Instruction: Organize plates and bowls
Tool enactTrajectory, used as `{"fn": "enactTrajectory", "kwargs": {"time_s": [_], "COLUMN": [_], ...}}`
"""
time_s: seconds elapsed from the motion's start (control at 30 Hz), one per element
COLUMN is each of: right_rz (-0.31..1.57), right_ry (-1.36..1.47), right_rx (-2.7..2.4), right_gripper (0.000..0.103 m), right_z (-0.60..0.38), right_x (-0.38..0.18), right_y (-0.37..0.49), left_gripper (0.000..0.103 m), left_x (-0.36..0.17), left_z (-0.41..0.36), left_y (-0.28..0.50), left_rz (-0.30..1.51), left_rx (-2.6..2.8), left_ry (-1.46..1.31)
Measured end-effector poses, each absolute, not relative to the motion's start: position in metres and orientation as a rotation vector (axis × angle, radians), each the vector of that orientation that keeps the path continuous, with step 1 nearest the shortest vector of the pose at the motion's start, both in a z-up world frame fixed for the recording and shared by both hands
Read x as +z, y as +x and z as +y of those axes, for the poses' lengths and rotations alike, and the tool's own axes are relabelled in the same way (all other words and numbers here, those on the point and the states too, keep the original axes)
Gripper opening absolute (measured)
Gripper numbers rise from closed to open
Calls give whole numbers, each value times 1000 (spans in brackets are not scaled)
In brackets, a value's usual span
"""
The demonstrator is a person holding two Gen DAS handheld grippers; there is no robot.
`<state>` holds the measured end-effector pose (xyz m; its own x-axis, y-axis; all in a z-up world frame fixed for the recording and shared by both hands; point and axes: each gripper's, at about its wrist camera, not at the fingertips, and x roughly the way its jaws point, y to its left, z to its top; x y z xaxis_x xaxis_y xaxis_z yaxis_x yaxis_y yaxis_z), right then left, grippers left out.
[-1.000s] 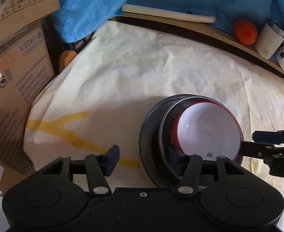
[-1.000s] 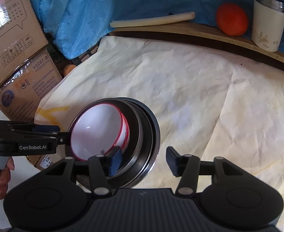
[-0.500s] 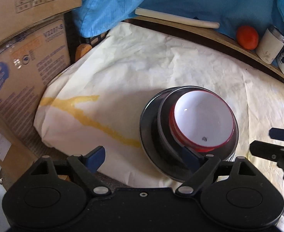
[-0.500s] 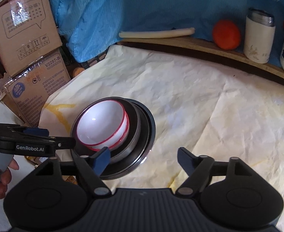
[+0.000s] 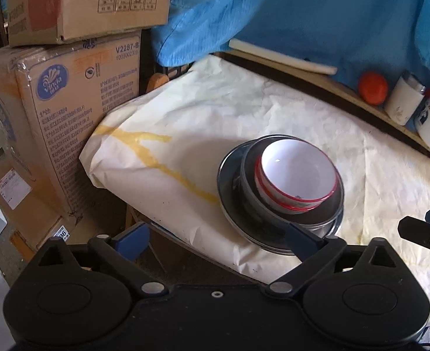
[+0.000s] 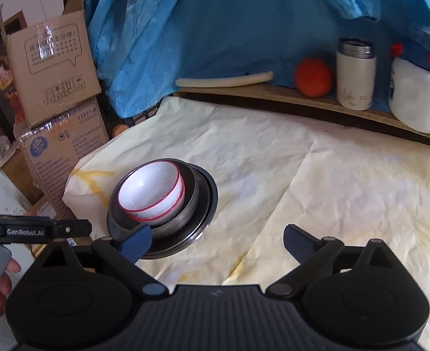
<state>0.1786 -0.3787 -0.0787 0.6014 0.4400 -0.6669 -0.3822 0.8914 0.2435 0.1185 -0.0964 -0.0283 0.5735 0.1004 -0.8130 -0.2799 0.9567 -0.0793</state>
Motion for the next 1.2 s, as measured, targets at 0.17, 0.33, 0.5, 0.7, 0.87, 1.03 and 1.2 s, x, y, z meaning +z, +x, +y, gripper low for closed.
{"fn": "enactTrajectory", "kwargs": {"time_s": [0.17,0.33,0.5,0.7,0.87,1.03,1.2], "right_rz": [739,668,640,630,631,634,637], "right_ry": [82,91,104,134,142,117,100], "right_rx": [451,419,361,270,216,197,190], "right_gripper": [103,103,103,103,103,103,103], "right_z": [-385,-386,-383,-382,-377,-366,-359], "right_x": [-71,-64,-61,-65,-66,-67,-69], "right_y": [165,146,120,82,57,37,23], "left_gripper": [102,102,102,102,102,102,102], "left_x": [-18,-8,-4,-2,-4,-10,-14], "left_z": [-97,-97,-91,-83,-76,-69,-65], "left_y": [108,96,81,54,34,14,1], "left_rz": [871,804,772,744,743,746,742], "left_rx": [212,202,183,154,126,116,117], "left_ry": [-209,-191,-172,-135,-126,-129,-130]}}
